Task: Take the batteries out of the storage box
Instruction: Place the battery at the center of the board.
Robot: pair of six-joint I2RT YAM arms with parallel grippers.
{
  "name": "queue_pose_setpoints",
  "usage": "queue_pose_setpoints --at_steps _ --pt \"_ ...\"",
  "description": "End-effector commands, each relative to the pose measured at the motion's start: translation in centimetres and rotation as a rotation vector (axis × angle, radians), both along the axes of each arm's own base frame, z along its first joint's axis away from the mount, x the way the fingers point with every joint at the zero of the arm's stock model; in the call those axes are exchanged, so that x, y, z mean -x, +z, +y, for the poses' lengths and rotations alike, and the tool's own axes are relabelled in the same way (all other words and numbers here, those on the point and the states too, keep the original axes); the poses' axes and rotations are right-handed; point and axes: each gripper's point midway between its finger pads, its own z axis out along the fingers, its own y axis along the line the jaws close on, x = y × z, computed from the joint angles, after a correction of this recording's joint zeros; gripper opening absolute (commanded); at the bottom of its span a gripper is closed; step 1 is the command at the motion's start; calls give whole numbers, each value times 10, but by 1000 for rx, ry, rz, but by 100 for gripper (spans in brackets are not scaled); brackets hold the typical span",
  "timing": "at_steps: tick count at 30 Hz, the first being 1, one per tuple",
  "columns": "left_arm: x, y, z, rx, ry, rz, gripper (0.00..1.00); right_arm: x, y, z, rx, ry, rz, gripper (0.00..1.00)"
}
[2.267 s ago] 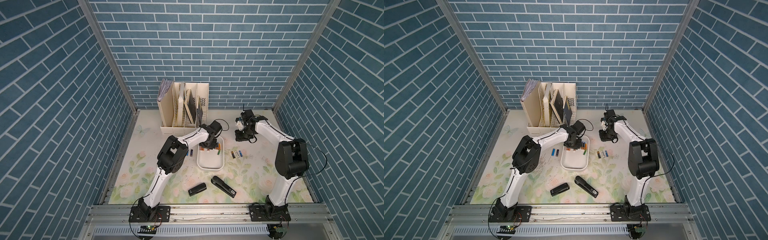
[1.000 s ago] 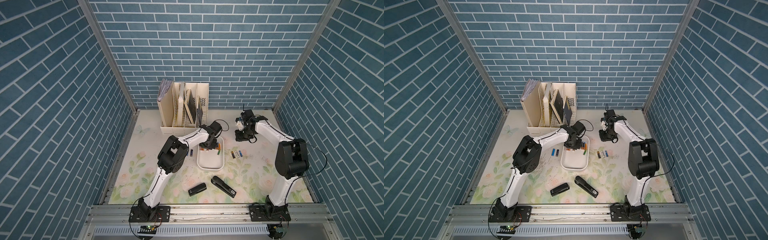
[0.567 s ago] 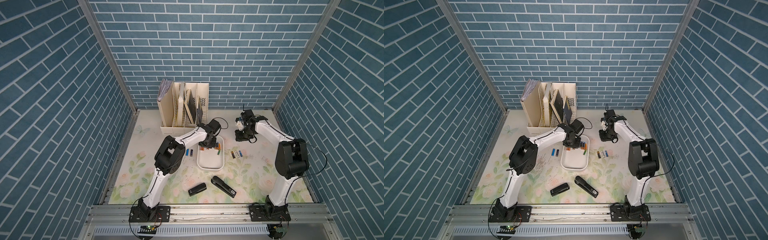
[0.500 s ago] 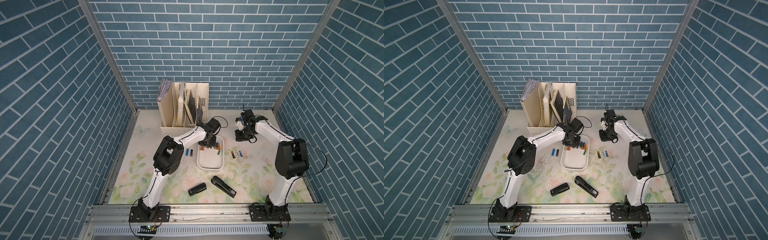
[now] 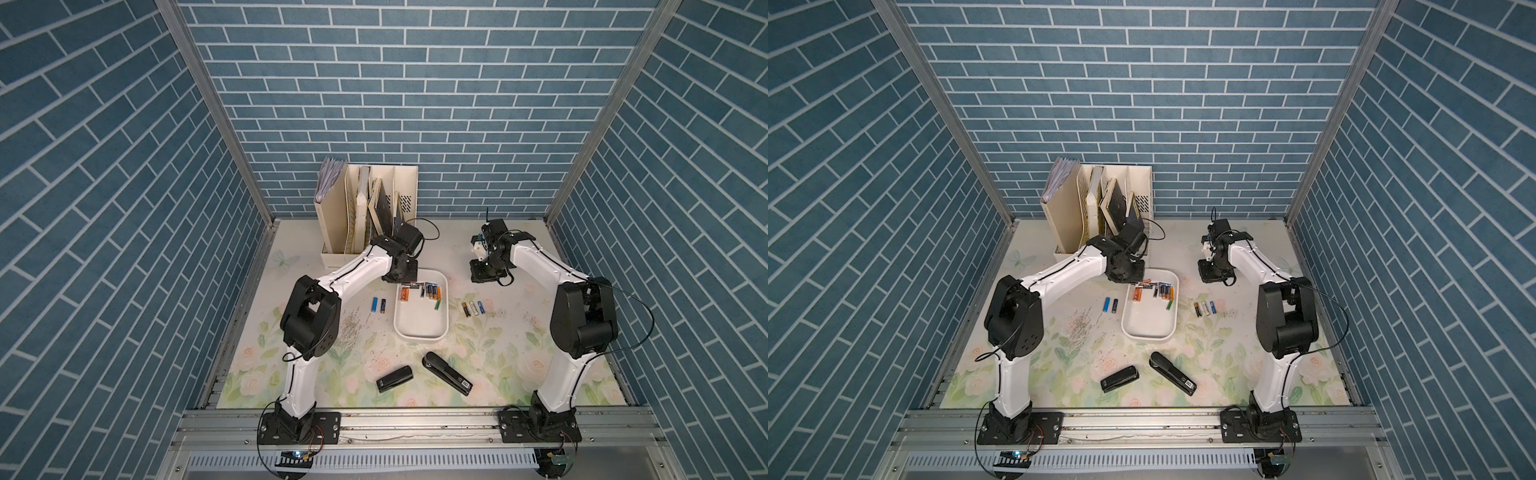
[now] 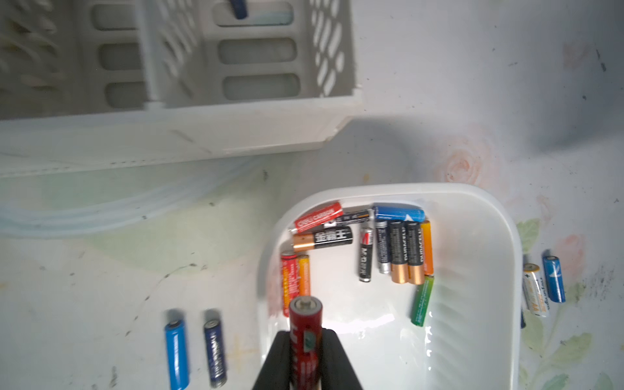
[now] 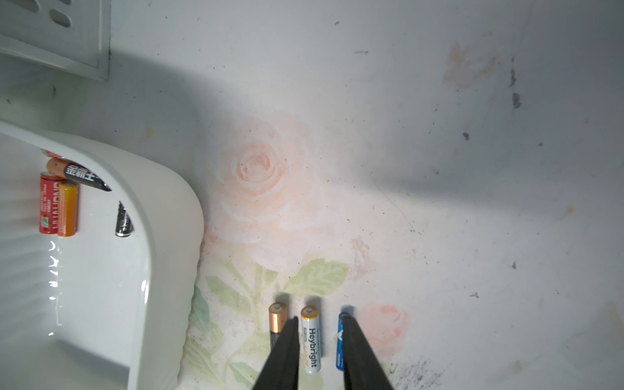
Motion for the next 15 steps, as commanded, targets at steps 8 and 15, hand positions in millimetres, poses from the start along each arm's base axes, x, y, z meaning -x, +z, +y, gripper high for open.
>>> queue_pose_setpoints --at_steps 8,15 --pt "15 3 88 -19 120 19 21 -2 14 0 -8 24 -30 26" --pt "31 -40 118 -71 134 101 21 0 10 -2 -2 21 -22 26"
